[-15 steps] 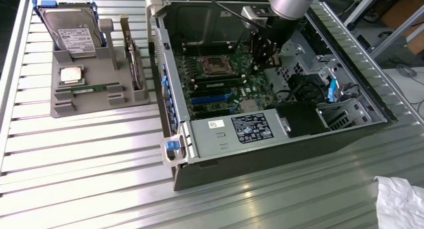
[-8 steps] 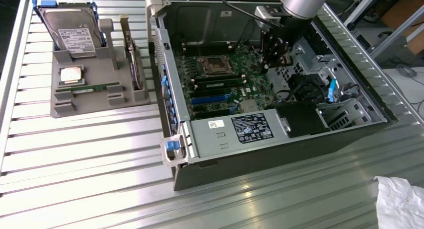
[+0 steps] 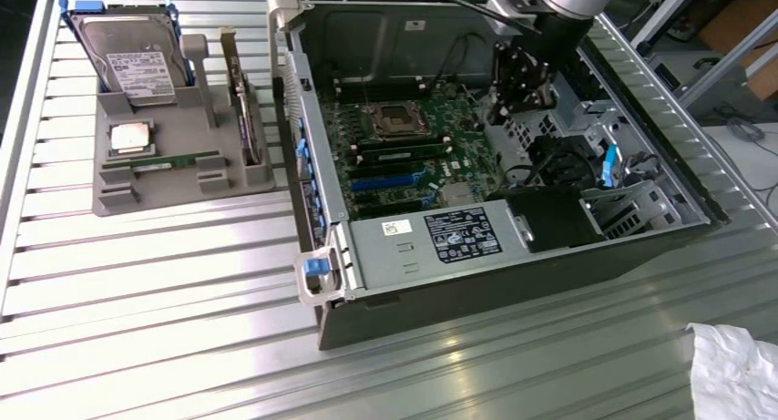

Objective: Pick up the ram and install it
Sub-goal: 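Press down the ram until it locks into place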

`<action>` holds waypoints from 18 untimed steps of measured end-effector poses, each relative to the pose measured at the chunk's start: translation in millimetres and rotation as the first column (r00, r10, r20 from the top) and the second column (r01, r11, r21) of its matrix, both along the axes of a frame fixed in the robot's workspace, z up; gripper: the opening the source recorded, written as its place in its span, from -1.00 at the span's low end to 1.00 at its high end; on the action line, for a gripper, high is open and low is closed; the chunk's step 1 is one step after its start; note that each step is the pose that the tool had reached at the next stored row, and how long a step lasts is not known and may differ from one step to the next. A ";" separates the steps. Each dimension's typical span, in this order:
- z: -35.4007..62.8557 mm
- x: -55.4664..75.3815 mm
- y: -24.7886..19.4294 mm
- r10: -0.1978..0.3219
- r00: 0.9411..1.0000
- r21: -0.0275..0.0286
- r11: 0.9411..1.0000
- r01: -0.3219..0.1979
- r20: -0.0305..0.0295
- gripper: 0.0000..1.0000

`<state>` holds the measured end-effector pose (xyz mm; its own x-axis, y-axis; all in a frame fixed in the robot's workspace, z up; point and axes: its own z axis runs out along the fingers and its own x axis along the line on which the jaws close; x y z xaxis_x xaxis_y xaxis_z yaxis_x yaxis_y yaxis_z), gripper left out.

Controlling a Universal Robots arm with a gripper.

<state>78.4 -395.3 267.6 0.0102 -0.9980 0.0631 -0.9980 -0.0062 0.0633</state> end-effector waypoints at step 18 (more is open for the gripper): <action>17.6 0.1 0.0 -0.024 1.000 0.000 1.000 0.024 0.000 -0.79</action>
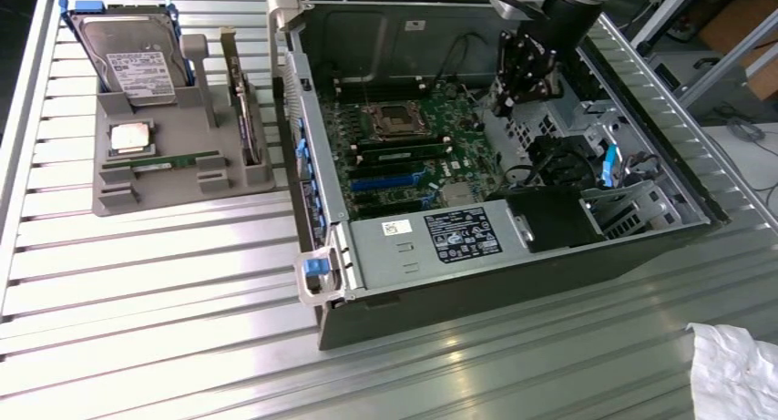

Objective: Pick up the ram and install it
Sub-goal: 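Press down the ram until it locks into place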

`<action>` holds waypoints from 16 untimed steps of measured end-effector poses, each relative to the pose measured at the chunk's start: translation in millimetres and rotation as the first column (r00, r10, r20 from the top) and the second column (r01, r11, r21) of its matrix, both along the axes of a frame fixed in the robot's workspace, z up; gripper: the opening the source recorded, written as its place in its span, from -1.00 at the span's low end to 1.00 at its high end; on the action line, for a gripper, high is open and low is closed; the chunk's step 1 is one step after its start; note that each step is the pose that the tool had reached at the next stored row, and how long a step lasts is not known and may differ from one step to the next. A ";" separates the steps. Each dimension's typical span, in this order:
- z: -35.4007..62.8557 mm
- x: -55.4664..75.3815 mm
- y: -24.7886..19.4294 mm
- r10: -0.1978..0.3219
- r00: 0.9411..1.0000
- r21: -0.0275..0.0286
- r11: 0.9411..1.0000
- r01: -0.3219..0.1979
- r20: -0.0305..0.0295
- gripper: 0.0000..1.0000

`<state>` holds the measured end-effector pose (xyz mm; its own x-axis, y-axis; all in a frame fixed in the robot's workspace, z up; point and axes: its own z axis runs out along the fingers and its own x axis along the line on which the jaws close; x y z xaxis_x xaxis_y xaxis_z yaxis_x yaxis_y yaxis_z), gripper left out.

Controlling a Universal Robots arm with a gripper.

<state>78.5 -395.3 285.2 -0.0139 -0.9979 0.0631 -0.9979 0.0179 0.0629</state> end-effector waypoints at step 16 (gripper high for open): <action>0.0 0.0 0.0 -0.242 0.970 -0.001 0.970 0.242 0.000 -0.79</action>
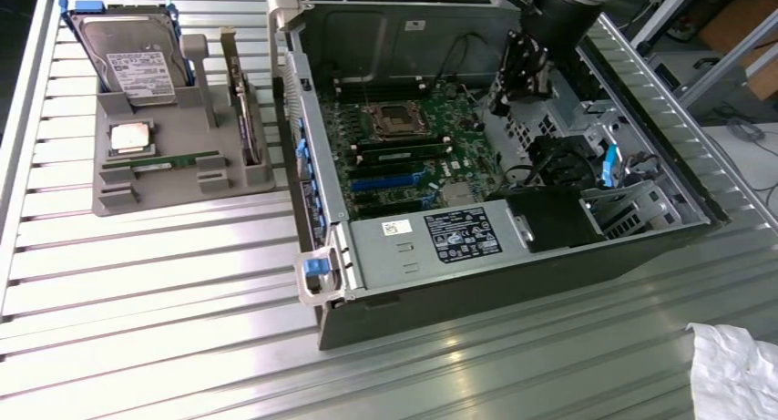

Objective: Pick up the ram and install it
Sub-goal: 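Press down the ram until it locks into place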

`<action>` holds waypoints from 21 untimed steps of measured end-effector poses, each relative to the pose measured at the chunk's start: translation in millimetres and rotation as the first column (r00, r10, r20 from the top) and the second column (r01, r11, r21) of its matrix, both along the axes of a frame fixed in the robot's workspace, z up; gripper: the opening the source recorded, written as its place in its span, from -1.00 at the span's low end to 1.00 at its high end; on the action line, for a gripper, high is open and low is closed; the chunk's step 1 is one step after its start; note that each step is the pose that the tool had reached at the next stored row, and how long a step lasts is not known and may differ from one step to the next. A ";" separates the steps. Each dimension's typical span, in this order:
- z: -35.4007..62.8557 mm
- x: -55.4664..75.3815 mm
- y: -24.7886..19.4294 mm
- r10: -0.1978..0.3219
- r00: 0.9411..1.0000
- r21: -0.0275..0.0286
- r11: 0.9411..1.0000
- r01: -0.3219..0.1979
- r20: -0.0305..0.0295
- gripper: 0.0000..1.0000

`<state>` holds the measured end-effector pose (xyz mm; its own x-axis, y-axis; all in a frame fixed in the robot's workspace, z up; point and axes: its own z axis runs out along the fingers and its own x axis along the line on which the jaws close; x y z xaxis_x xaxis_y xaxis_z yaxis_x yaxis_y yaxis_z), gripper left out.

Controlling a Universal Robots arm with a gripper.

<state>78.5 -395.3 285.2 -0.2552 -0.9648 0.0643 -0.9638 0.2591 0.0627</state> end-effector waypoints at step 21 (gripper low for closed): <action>0.0 0.0 0.0 -0.339 0.941 -0.001 0.941 0.339 0.000 -0.79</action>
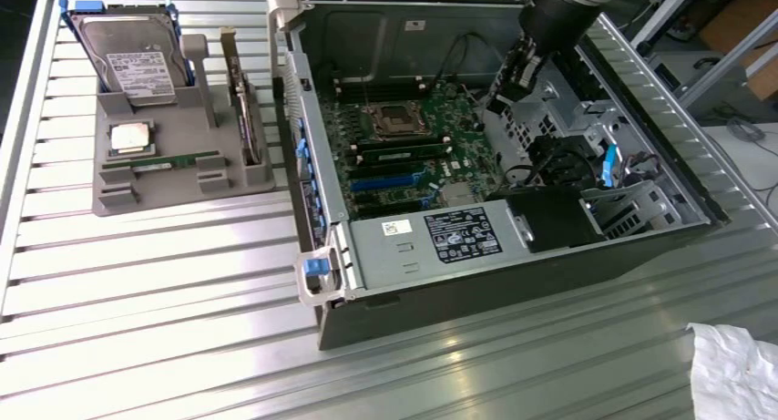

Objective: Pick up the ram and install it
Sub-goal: 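Press down the ram until it locks into place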

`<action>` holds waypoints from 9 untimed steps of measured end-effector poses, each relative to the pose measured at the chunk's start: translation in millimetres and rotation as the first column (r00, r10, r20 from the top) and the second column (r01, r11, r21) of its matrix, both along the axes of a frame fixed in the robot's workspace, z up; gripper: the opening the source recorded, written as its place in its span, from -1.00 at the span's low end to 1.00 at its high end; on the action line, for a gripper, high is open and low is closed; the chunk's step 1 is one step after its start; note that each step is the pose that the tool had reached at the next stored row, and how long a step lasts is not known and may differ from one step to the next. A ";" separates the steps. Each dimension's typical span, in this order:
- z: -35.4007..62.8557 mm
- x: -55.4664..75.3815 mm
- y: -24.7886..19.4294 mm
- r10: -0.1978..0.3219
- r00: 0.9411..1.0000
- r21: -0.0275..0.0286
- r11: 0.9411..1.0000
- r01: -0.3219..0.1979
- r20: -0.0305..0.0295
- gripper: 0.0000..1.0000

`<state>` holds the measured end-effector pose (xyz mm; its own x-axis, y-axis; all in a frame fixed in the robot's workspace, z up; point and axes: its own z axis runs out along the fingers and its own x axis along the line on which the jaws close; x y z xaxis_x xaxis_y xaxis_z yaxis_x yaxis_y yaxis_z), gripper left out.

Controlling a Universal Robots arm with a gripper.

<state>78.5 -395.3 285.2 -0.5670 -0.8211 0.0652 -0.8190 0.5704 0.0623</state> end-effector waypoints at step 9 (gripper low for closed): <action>0.0 0.0 0.0 -0.152 0.988 0.000 0.988 0.152 0.000 -0.79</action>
<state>78.6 -395.3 285.2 -0.6849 -0.7257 0.0652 -0.7230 0.6880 0.0623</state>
